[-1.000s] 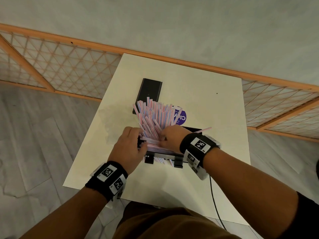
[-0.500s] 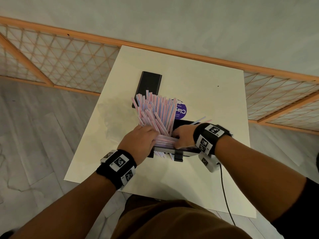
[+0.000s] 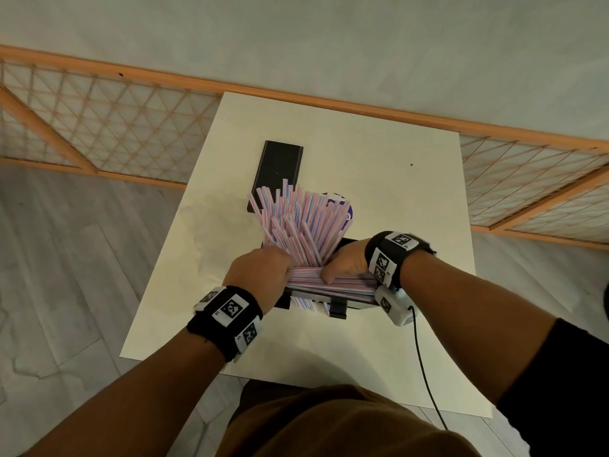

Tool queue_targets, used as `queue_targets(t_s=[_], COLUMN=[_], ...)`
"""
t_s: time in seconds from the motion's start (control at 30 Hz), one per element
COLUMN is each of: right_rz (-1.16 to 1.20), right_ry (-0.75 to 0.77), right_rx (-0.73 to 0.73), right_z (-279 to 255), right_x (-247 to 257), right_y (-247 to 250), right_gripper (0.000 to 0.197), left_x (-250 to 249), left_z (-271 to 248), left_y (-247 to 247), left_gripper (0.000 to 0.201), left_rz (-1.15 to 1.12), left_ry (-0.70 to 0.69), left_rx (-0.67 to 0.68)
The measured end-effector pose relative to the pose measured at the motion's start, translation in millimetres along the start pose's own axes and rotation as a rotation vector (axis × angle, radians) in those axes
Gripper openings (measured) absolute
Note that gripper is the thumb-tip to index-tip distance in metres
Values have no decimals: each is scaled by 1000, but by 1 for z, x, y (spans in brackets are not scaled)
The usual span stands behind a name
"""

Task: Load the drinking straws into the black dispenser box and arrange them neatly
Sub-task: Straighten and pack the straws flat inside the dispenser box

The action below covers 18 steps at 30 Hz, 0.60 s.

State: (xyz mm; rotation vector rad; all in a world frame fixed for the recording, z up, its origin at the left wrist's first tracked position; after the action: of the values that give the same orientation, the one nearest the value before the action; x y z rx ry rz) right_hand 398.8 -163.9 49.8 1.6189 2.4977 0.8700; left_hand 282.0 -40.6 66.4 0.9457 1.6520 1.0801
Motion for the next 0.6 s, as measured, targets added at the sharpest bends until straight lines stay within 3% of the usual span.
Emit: queue_targets(t_s=[0.23, 0.43, 0.6], right_rz=[-279, -281, -429], right_ry=[83, 166, 241], right_rx=[-73, -79, -123], right_z=[-8, -17, -14], right_x=[1, -5, 1], right_y=[3, 1, -3], right_gripper=[60, 47, 32], left_x=[3, 5, 3], left_z=[3, -5, -7], left_y=[-3, 3, 8], left_gripper=[21, 24, 24], left_rz=[-32, -131, -76], left_ry=[7, -34, -126], left_rx=[-46, -68, -43])
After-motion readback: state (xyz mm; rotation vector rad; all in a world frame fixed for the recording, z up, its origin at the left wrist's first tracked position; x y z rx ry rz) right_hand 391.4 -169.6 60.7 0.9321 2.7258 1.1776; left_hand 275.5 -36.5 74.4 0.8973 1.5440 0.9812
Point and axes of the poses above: each hand's wrist, its own z-axis towards the middle knuckle, its own y-axis out of the back of the hand, x = y × z, the point moved 6 cm from there along z, towards the middle knuckle, and after that the axes turned 5 degrees about -x, right-handed, at the moved point
